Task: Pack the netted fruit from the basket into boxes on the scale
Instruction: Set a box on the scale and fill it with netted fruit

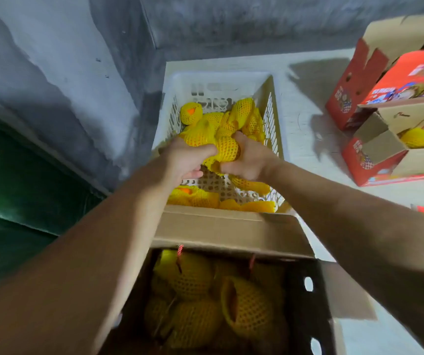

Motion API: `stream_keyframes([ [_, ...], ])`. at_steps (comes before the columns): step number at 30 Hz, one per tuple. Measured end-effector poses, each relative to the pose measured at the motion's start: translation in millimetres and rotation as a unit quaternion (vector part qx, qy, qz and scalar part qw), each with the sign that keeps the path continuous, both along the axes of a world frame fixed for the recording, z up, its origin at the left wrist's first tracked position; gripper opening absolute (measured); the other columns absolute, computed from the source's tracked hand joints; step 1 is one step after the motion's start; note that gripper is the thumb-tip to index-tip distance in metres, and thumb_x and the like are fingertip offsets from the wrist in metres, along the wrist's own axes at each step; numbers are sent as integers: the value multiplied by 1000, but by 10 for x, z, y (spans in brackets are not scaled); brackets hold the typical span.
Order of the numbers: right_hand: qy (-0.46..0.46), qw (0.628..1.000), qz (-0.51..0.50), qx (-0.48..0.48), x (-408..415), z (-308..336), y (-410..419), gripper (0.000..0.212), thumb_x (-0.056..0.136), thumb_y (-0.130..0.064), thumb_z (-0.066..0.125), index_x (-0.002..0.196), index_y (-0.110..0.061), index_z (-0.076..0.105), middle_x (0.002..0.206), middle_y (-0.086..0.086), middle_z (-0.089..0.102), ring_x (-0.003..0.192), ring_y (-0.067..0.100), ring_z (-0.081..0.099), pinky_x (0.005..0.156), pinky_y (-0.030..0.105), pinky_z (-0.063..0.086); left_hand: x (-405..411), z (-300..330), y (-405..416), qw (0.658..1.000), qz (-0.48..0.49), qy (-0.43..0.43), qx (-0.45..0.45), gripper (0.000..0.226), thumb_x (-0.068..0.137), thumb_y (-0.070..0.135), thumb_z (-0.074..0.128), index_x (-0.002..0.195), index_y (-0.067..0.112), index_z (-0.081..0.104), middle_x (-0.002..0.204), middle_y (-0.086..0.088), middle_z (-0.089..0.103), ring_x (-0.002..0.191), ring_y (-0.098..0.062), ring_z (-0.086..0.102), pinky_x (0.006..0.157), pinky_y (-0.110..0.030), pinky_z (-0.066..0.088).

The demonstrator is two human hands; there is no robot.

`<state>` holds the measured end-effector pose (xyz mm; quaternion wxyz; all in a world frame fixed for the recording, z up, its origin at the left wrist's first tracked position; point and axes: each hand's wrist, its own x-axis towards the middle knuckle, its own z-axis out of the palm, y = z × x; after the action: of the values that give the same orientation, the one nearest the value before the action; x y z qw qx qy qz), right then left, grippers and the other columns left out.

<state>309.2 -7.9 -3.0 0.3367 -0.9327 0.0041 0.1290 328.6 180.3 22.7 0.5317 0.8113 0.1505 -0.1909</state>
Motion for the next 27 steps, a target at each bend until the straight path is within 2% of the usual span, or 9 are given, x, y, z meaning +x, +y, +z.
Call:
stream_keyframes([
  [3, -58, 998, 1, 0, -240, 540, 20, 69, 76, -55, 80, 129, -23, 49, 102, -2, 65, 96, 24, 63, 77, 33, 43, -373, 415, 43, 992, 43, -14, -120, 62, 82, 35, 87, 131, 16, 53, 113, -2, 64, 91, -13, 70, 60, -22, 60],
  [6, -127, 991, -20, 23, -671, 1048, 140, 59, 73, -52, 79, 115, -19, 52, 100, -1, 68, 97, 23, 65, 79, 35, 48, -912, 842, 157, 963, 51, -72, -254, 40, 89, 34, 83, 120, 23, 59, 97, 2, 64, 71, -11, 59, 52, -23, 52],
  [9, -166, 981, -31, 96, -1349, 1332, 404, 62, 67, -57, 76, 114, -21, 56, 97, -3, 71, 92, 18, 69, 85, 40, 56, -1612, 1098, 472, 939, 29, -107, -326, 47, 85, 62, 73, 117, 33, 56, 83, 4, 53, 58, -8, 43, 49, -24, 34],
  [12, -185, 960, -61, 202, -2100, 1249, 695, 51, 76, -49, 82, 116, -26, 60, 102, -7, 75, 94, 8, 71, 84, 30, 56, -2291, 1102, 862, 927, 31, -55, -369, 61, 83, 86, 52, 106, 31, 62, 75, 4, 49, 55, -9, 36, 52, -27, 22],
  [15, -198, 928, -137, 286, -2691, 1056, 990, 42, 83, -40, 83, 117, -26, 63, 99, -11, 75, 90, 1, 70, 78, 20, 52, -2797, 970, 1115, 914, 66, 31, -399, 81, 80, 96, 42, 86, 19, 66, 73, -2, 53, 55, -11, 36, 51, -25, 23],
  [19, -195, 891, -215, 348, -3104, 974, 1172, 45, 83, -48, 80, 121, -29, 65, 103, -13, 76, 92, -1, 71, 72, 16, 55, -3126, 850, 1232, 888, 96, 131, -430, 95, 68, 99, 53, 107, 14, 66, 77, -5, 61, 55, -11, 42, 49, -21, 33],
  [22, -204, 858, -272, 386, -3222, 952, 1186, 43, 78, -58, 75, 113, -32, 70, 96, -16, 77, 85, -3, 72, 63, 11, 52, -3272, 828, 1277, 876, 94, 155, -448, 93, 70, 95, 59, 118, 16, 63, 77, -6, 64, 55, -12, 46, 47, -21, 38],
  [25, -230, 828, -336, 385, -3168, 921, 1186, 51, 76, -61, 76, 118, -33, 66, 100, -15, 75, 88, -4, 70, 72, 20, 54, -3343, 831, 1305, 874, 87, 148, -455, 85, 76, 91, 59, 122, 20, 65, 78, -5, 66, 55, -11, 46, 48, -19, 38],
  [27, -248, 826, -347, 369, -3083, 919, 1182, 57, 75, -59, 77, 122, -32, 62, 103, -13, 73, 89, -4, 69, 81, 27, 55, -3374, 852, 1323, 870, 102, 146, -460, 85, 75, 90, 61, 125, 21, 65, 80, -5, 67, 55, -11, 46, 50, -19, 37],
])
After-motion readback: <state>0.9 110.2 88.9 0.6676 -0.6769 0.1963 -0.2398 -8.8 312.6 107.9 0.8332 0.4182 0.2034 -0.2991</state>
